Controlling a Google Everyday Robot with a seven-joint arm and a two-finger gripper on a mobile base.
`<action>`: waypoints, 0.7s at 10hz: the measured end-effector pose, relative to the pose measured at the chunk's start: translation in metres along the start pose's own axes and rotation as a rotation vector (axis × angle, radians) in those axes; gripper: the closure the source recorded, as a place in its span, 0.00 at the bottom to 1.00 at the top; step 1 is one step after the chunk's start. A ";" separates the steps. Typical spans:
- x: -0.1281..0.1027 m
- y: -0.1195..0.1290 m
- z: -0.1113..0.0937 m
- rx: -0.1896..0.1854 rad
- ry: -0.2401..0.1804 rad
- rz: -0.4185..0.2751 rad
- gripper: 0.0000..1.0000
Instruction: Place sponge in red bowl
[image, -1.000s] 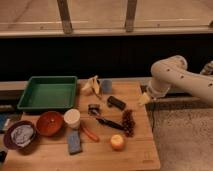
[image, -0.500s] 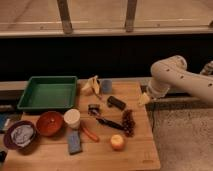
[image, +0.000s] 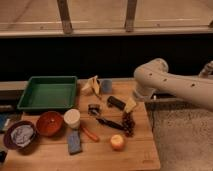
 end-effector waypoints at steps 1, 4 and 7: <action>-0.007 0.029 0.003 -0.019 0.003 -0.052 0.20; -0.008 0.094 0.005 -0.066 -0.003 -0.185 0.20; -0.008 0.095 0.005 -0.065 -0.004 -0.191 0.20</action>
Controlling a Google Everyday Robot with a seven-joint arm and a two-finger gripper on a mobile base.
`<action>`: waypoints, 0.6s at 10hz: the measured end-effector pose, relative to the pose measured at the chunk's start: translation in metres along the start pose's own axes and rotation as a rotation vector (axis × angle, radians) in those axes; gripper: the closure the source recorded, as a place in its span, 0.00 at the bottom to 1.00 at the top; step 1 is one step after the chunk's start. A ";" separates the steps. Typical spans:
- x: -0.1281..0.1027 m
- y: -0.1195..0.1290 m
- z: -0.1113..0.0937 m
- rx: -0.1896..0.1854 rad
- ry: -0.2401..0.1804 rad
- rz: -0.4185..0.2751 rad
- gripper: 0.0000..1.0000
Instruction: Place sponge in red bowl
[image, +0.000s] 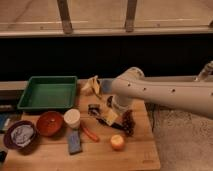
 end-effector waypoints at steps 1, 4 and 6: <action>0.000 0.000 0.000 -0.001 0.000 -0.001 0.20; -0.005 0.013 0.004 0.000 0.003 -0.056 0.20; -0.029 0.052 0.009 -0.006 0.000 -0.154 0.20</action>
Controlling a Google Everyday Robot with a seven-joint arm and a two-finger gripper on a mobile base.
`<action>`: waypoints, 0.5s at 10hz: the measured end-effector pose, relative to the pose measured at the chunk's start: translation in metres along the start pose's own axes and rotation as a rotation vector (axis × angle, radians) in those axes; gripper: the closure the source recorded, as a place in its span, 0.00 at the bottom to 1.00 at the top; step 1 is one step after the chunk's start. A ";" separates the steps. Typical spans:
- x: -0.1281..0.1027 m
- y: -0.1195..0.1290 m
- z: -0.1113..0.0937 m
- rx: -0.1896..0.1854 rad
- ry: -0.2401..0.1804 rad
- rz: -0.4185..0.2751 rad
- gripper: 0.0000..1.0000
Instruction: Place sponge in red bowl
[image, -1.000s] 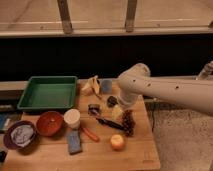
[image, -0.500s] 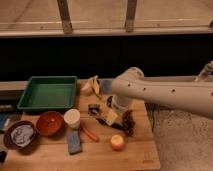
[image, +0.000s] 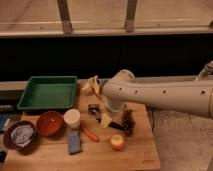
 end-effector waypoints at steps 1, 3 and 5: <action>-0.016 0.019 0.002 -0.005 -0.002 -0.052 0.20; -0.049 0.060 0.008 -0.028 -0.018 -0.162 0.20; -0.067 0.091 0.011 -0.047 -0.030 -0.223 0.20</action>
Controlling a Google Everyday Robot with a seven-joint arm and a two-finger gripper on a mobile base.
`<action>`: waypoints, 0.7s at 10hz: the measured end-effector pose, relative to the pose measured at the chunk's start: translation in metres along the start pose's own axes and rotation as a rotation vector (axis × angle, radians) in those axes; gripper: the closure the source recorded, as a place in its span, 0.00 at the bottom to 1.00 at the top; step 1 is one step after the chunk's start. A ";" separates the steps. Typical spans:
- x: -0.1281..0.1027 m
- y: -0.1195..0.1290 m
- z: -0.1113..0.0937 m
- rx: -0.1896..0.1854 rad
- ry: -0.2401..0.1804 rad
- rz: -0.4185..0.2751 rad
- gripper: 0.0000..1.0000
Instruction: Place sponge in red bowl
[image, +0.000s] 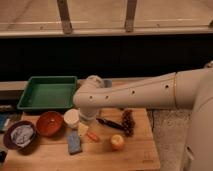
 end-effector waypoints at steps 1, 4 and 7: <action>0.000 -0.001 0.000 0.004 0.000 -0.002 0.20; 0.001 0.000 0.001 0.000 0.005 0.001 0.20; -0.007 0.015 0.021 -0.064 -0.025 -0.017 0.20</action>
